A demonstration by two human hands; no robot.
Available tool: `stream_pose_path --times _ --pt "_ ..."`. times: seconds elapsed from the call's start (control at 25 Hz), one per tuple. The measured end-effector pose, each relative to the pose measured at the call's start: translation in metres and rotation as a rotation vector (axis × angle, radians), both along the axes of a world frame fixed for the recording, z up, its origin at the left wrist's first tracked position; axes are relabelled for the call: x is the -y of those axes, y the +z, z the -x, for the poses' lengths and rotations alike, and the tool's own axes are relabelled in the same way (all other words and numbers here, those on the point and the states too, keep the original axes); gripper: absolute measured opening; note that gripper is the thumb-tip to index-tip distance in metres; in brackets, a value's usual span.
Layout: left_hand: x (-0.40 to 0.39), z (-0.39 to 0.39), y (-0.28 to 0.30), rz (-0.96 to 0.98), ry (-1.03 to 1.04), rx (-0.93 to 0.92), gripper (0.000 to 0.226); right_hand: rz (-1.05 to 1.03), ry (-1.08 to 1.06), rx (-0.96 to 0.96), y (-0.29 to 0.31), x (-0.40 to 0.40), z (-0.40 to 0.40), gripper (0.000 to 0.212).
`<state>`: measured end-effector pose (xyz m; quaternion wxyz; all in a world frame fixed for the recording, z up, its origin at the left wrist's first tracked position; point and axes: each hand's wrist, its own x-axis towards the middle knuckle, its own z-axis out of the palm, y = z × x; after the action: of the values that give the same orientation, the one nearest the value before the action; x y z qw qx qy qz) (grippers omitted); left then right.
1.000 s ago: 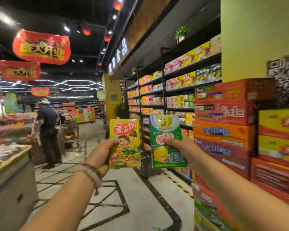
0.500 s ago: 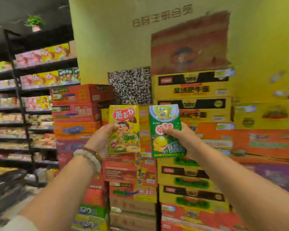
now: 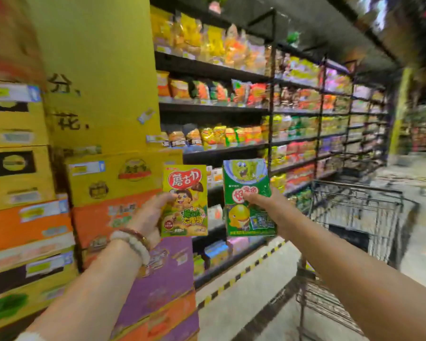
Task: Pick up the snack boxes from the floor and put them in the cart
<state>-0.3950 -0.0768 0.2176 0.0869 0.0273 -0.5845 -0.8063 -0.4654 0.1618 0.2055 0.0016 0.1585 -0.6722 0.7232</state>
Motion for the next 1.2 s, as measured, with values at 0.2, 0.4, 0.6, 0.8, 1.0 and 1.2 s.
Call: stream_pose_path --times 0.2,0.4,0.6,0.8,1.0,1.2 --pt "-0.096 0.158 -0.034 -0.010 -0.261 0.056 0.016 0.007 -0.239 0.048 -0.035 -0.099 0.086 0.030" --pt "-0.200 0.284 -0.078 0.007 -0.461 0.163 0.022 0.008 -0.444 0.133 -0.076 -0.200 0.147 0.032" --pt "-0.300 0.392 -0.153 0.009 -0.584 0.280 0.015 0.044 -0.571 0.278 -0.143 -0.293 0.231 0.044" --pt "-0.364 0.488 -0.241 0.081 -0.622 0.483 0.047 0.046 -0.593 0.467 -0.227 -0.342 0.317 0.034" --pt "-0.406 0.562 -0.326 0.199 -0.679 0.557 0.012 0.052 -0.650 0.639 -0.316 -0.368 0.391 0.036" --pt "-0.452 0.600 -0.414 0.581 -0.614 0.609 0.049 0.119 -0.733 0.792 -0.412 -0.391 0.431 0.029"
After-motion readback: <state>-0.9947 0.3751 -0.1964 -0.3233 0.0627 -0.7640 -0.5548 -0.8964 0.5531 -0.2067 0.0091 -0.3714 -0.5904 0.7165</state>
